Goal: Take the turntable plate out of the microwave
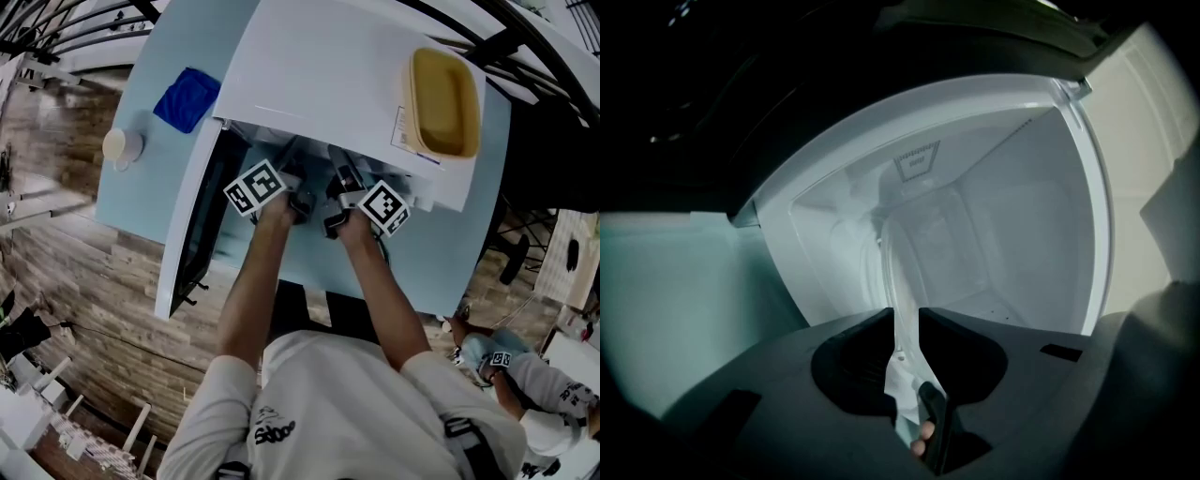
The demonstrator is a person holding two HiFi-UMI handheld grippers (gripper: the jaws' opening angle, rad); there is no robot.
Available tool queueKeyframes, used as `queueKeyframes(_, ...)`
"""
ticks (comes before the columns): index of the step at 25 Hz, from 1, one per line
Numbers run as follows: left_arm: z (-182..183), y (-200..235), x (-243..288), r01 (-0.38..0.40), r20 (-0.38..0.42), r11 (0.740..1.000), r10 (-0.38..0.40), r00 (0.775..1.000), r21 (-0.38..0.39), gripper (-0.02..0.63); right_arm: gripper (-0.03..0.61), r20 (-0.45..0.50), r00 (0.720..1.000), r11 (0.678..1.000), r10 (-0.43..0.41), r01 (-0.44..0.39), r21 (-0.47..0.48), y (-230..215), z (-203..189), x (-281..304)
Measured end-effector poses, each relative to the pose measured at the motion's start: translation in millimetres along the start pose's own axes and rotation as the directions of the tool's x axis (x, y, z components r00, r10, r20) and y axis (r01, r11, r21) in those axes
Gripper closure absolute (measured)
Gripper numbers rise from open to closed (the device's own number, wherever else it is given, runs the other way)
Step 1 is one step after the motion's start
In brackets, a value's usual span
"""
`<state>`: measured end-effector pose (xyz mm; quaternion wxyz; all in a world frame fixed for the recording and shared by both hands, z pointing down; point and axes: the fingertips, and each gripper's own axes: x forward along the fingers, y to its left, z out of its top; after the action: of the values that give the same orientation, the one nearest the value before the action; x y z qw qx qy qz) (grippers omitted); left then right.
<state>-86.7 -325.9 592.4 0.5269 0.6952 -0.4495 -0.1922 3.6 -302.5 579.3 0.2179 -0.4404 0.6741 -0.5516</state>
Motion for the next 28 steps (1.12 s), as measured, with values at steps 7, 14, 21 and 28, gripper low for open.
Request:
queueKeyframes(7,1.5,4.3,2.9,-0.139,-0.047,0.984,0.145,0.988,0.111,0.522,0.327,0.012,1.0,1.0,0.009,-0.009,0.025,1.2,2.8,3.7)
queueKeyframes(14,4.9,5.2,7.8,-0.196,-0.066,0.971,0.206,0.976,0.135,0.522,0.327,0.024,1.0,0.999,0.016,-0.017,0.041,1.6,2.7,5.1)
queueKeyframes(21,12.5,-1.5,17.9,-0.238,-0.034,0.95,0.25,0.968,0.202,0.42,0.327,0.043,0.999,0.999,0.028,-0.03,0.032,1.2,10.3,1.5)
queueKeyframes(28,20.6,12.6,11.6,-0.242,-0.02,0.962,0.246,0.969,0.124,0.56,0.327,0.045,0.998,0.999,0.039,-0.041,0.029,2.1,11.1,2.3)
